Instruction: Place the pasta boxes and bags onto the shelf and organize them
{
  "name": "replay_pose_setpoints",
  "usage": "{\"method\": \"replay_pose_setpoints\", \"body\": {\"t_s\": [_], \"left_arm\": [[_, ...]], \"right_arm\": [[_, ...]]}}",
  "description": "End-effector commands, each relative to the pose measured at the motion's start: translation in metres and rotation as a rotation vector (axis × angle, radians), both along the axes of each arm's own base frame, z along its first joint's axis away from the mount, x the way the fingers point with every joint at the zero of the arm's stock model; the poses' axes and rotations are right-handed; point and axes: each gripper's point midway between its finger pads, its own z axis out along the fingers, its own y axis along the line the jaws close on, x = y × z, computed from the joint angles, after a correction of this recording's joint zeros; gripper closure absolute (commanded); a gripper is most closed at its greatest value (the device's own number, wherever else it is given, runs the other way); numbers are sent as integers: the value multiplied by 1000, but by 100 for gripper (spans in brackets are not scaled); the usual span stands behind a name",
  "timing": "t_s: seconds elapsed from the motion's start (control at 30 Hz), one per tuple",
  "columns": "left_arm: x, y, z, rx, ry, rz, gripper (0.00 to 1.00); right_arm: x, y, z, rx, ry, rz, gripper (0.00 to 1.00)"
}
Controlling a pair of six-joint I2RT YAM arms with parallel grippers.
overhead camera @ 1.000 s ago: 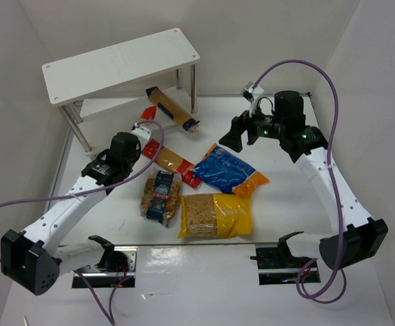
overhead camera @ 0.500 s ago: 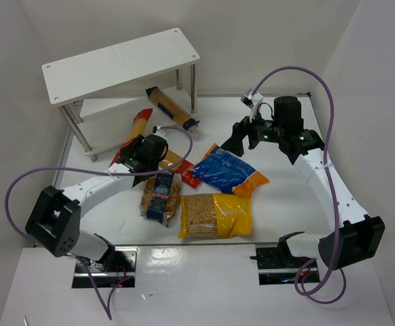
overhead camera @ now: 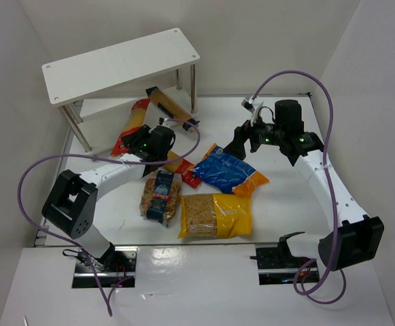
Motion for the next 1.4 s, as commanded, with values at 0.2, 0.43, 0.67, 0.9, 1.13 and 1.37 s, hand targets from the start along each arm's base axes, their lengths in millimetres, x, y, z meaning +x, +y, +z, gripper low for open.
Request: {"method": "replay_pose_setpoints", "body": {"t_s": [0.2, 0.43, 0.67, 0.9, 1.13, 1.37], "left_arm": [[5, 48, 15, 110, -116, 261, 98], [-10, 85, 0, 163, -82, 394, 98], [-20, 125, -16, 167, -44, 499, 99], [-15, 130, -27, 169, -20, 512, 98], [-8, 124, -41, 169, 21, 492, 85], [2, 121, -40, 153, 8, 486, 77]], "right_arm": [[-4, 3, 18, 27, -87, 48, 0], [-10, 5, 17, 33, -73, 77, 0], [-15, 8, 17, 40, -76, 111, 0], [-23, 8, 19, 46, -80, 131, 0], [-24, 8, 22, 43, -97, 135, 0], [-29, 9, 21, 45, -101, 159, 0]]}}
